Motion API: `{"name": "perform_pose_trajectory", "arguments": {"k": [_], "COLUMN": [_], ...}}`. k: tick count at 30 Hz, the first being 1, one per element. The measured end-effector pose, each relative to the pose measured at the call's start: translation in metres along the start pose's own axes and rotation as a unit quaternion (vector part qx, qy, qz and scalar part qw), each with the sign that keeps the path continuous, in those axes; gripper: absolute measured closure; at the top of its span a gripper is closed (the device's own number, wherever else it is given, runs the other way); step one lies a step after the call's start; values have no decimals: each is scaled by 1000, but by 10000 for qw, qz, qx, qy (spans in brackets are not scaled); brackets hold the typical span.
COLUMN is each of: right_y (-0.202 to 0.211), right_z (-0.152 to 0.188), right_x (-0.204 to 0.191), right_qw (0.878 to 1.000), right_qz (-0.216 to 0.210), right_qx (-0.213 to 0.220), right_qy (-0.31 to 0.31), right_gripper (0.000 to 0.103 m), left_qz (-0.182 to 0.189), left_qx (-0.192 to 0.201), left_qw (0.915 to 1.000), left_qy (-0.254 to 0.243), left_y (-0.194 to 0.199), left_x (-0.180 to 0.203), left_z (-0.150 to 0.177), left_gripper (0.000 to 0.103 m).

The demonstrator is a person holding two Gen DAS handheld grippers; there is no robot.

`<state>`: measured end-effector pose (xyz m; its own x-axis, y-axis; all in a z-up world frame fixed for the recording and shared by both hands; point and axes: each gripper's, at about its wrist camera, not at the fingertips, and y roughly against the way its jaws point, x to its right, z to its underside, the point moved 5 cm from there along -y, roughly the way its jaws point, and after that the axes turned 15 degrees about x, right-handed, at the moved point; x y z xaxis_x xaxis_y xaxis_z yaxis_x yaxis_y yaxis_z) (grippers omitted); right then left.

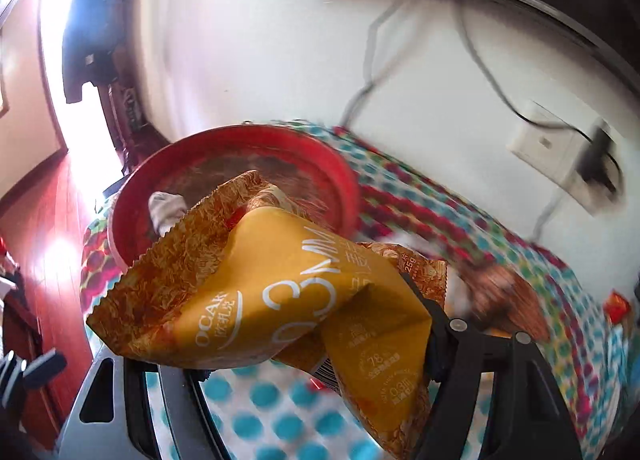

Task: Organize objects
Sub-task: 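Carry the snack bag over the red tray and release it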

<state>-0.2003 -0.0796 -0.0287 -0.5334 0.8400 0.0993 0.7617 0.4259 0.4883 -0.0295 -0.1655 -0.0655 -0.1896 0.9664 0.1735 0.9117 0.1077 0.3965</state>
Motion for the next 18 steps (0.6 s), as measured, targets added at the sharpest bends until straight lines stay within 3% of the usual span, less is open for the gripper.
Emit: {"name": "perform_pose_trajectory", "arguments": {"k": [5,18], "right_y": [-44,-140], "right_z": [-12,-18], "right_x": [-34,-66], "right_qw": [9995,9972], "right_qz": [-196,-424], "right_qx": [-135,-541], "right_qy": [203,293], "right_gripper": [31,31], "left_qz": [-19,-170], "left_qx": [7,-92], "left_qw": [10000,9995], "left_qy": [-49,259], "left_y": [-2,-11], "left_x": [-6,-29], "left_z": [-1,1], "left_gripper": [35,35]}}
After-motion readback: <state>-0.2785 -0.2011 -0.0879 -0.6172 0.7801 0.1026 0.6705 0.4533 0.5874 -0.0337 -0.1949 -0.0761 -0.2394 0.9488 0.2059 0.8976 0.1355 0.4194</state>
